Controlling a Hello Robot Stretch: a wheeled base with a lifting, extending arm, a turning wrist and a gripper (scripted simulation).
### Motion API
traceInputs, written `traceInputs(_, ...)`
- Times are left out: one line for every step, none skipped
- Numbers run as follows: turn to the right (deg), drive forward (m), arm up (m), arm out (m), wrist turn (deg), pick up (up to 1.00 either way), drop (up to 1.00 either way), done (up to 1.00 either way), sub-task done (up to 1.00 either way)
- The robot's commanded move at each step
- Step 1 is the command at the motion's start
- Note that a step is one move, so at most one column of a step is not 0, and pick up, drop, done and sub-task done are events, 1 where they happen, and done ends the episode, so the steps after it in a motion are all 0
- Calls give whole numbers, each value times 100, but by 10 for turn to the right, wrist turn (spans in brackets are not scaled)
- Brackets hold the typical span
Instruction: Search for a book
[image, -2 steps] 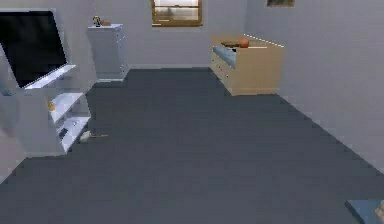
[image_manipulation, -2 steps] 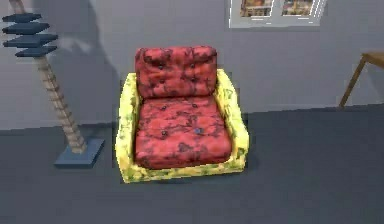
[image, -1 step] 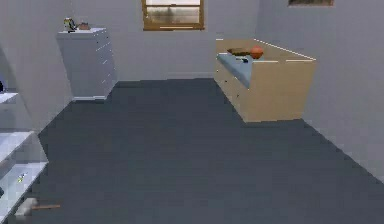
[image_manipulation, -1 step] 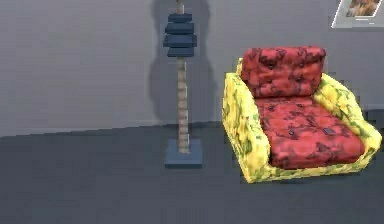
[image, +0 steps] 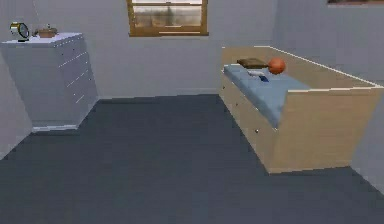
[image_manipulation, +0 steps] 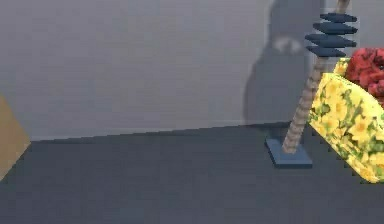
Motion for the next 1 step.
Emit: traceInputs(0, 100, 0, 0, 0, 0, 0, 0, 0)
